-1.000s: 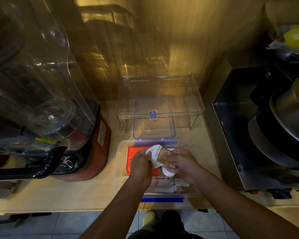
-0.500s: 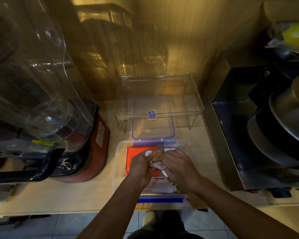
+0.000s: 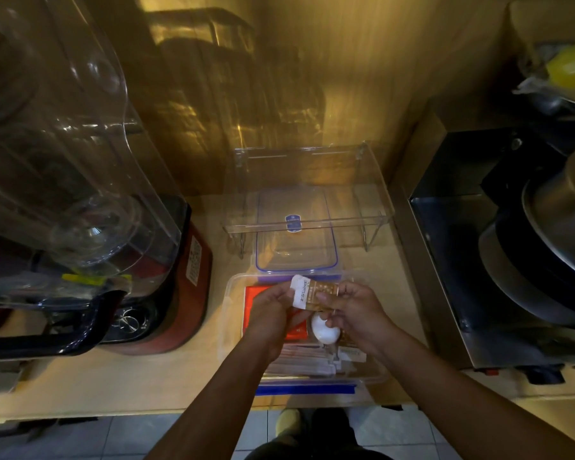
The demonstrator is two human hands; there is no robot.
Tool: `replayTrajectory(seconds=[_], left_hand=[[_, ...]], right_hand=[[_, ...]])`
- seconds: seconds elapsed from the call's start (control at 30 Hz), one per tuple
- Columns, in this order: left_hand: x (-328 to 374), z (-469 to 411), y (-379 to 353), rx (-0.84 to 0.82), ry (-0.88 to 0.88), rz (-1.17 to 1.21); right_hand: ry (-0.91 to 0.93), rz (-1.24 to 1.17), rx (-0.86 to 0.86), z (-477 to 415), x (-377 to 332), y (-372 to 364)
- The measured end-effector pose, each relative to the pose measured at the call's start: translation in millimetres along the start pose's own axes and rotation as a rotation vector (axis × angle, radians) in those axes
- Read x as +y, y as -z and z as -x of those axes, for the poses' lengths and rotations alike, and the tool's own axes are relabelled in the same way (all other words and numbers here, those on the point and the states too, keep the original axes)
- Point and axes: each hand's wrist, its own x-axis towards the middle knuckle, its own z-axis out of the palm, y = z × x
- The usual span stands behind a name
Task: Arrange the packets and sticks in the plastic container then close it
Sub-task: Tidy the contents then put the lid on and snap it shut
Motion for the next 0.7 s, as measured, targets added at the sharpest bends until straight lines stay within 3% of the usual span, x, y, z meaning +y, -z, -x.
replayTrajectory(seconds=[0.17,0.3,0.47,0.57,0.63,0.7], left_hand=[[3,-3,3,-0.079,0.008,0.057],[4,-3,5,-0.185,0.028,0.244],[-7,-5,-1,-0.017,0.03,0.198],[-7,-6,2,0.012,0.037,0.273],[-6,-9,7,0.068,0.025,0.253],[-3,-13,13,0.121,-0.006,0.204]], right_hand=[[-0.025,0.113,0.136,-5,9,-5],[-0.024,-0.03,0.096,-2,9,-7],[-0.035,-0.047,0.112,1,9,-15],[0.006,0.136,0.136,0,7,-15],[0.165,0.365,0.177,-1,1,-5],[0.434,1.007,0.216,-4,-8,14]])
